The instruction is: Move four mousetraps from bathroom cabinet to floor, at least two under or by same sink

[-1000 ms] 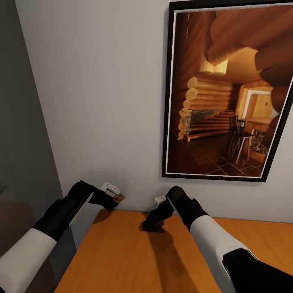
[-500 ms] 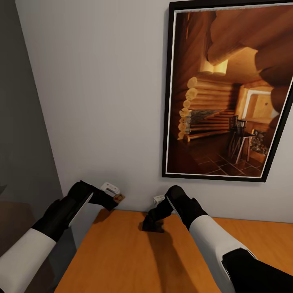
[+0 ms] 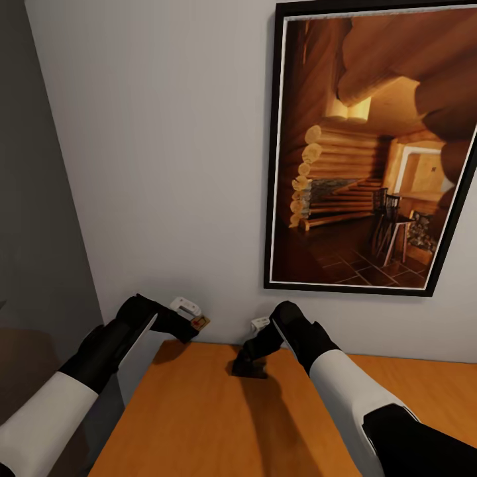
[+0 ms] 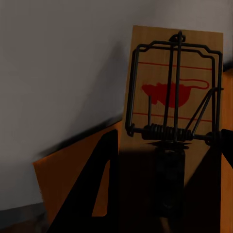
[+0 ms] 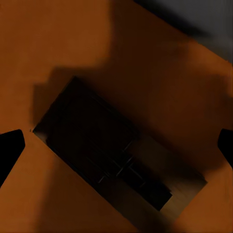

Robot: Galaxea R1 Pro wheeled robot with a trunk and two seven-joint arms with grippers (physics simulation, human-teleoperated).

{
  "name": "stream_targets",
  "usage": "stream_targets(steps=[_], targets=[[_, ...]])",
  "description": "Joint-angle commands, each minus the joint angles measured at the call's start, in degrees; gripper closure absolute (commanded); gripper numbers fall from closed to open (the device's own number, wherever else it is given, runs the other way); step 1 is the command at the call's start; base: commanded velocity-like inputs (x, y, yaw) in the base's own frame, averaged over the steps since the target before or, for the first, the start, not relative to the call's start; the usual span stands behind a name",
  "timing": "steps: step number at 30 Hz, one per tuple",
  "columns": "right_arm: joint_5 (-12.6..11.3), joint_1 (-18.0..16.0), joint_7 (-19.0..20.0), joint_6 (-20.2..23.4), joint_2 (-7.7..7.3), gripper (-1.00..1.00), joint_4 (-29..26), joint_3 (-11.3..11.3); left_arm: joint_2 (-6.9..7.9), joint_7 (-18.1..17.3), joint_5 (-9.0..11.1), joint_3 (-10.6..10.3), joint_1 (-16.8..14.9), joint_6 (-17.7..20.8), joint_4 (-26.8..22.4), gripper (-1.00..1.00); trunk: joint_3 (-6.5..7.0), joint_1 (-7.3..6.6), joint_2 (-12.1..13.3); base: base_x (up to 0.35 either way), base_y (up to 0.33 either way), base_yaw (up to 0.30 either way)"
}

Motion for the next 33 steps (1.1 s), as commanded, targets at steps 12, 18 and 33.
stream_targets(steps=[12, 18, 33], targets=[[4.5, -0.1, 0.1, 0.1, 0.23, -1.0, -0.1, 0.1, -0.01, 0.1, -0.1, -0.2, -0.1, 0.2, 0.1, 1.0, -0.08, 0.01, -0.1, 0.0, 0.0, 0.0], [6.4, 0.0, 0.8, 0.1, 0.41, -1.0, -0.1, 0.1, -0.04, 0.0, -0.1, -0.2, -0.1, 0.2, 0.1, 1.0, -0.08, 0.01, -0.1, 0.0, 0.0, 0.0], [20.4, -0.1, 7.7, 0.1, 0.41, -1.0, -3.0, 7.6, -0.03, 0.0, -0.1, -0.2, -0.1, 0.2, 0.3, 1.0, -0.08, 0.01, -0.1, 0.0, 0.0, 0.0]])
